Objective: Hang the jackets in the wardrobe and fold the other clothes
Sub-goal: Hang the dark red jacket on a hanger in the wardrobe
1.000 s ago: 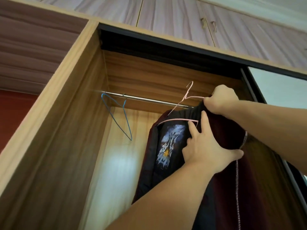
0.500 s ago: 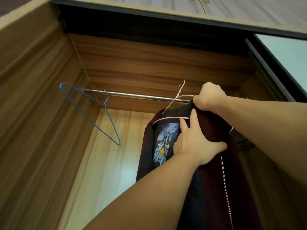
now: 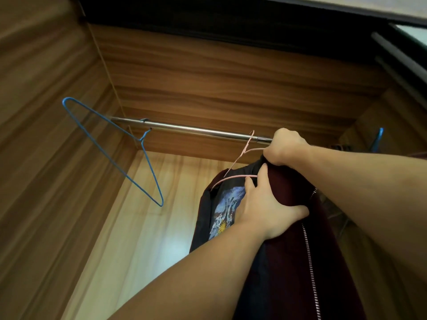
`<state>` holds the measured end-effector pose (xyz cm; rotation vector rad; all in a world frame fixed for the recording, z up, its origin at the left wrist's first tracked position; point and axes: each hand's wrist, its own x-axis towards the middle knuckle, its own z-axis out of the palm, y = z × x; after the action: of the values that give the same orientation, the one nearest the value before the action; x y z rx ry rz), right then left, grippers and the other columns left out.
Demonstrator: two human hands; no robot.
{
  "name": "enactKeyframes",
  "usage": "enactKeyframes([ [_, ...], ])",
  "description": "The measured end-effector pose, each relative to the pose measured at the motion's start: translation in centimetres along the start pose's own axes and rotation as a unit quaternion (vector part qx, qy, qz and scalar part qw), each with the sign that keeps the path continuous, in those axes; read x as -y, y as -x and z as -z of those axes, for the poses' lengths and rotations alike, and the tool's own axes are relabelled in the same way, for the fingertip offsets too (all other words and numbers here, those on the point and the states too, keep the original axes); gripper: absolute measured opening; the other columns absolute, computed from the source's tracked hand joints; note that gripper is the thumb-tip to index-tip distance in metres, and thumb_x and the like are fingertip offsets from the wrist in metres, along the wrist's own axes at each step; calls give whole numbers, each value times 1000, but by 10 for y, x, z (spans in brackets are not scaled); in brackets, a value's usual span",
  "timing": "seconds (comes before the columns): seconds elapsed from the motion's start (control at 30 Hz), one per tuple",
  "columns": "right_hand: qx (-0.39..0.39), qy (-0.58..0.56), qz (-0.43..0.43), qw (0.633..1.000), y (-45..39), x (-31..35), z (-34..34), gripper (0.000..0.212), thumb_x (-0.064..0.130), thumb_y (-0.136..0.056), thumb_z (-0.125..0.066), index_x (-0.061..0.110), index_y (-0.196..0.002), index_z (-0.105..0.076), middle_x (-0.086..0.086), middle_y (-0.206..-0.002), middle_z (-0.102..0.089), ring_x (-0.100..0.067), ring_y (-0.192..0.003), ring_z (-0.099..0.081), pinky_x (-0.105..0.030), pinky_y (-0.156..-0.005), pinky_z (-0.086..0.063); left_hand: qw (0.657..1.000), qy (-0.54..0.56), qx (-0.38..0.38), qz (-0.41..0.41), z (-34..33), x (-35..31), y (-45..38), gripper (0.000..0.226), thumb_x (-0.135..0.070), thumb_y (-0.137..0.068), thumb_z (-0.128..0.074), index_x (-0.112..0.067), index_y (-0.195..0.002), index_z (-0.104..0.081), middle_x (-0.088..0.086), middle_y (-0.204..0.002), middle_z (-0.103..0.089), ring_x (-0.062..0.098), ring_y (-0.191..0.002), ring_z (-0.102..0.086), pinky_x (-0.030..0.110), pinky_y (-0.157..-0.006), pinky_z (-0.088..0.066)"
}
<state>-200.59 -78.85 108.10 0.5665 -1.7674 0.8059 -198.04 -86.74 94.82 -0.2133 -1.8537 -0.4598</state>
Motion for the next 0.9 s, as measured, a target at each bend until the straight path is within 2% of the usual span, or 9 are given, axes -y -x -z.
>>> enactKeyframes([
  [0.2, 36, 39, 2, 999, -3, 3, -7, 26, 26, -87, -62, 15, -72, -45, -6, -77, -55, -20, -61, -55, -25, -43, -34, 999, 33, 8, 19, -7, 8, 2, 115, -65, -53, -70, -53, -143, -1, 6, -155, -21, 32, -135, -35, 49, -104, -37],
  [0.3, 45, 70, 5, 997, 1, 1, -4, 20, 28, -86, -63, 12, -84, -52, -7, -80, -56, -21, -65, -57, -27, -46, -37, 999, 45, 20, 21, -12, 5, 3, 114, -66, -55, -70, -51, -143, 0, 9, -154, -23, 33, -134, -35, 46, -102, -36],
  [0.4, 49, 119, 10, 992, 7, 1, 1, 23, 30, -85, -65, 12, -92, -53, -8, -81, -57, -22, -66, -57, -28, -47, -39, 997, 64, 24, 24, -17, 0, 7, 112, -67, -56, -71, -49, -144, -4, 10, -153, -26, 32, -135, -35, 46, -104, -37],
  [0.6, 32, 201, 35, 978, 16, 3, 12, 20, 32, -81, -64, 17, -81, -51, -5, -77, -55, -21, -62, -54, -26, -47, -34, 992, 118, 17, 37, -25, -14, 14, 113, -71, -59, -72, -47, -146, -4, 6, -155, -23, 32, -136, -35, 48, -106, -36],
  [0.8, 11, 230, 43, 972, 15, 2, 14, 17, 28, -82, -66, 17, -88, -54, -6, -79, -57, -21, -62, -55, -26, -46, -35, 991, 125, 18, 32, -23, -21, 8, 111, -66, -64, -75, -41, -148, -7, 5, -154, -27, 32, -134, -37, 48, -104, -38],
  [0.9, 15, 235, 39, 971, 10, -2, 13, 18, 26, -81, -66, 15, -82, -52, -7, -79, -56, -22, -61, -55, -26, -45, -35, 992, 120, 22, 27, -26, -21, 3, 112, -64, -63, -76, -38, -149, -9, 6, -151, -32, 33, -132, -40, 48, -104, -39],
])
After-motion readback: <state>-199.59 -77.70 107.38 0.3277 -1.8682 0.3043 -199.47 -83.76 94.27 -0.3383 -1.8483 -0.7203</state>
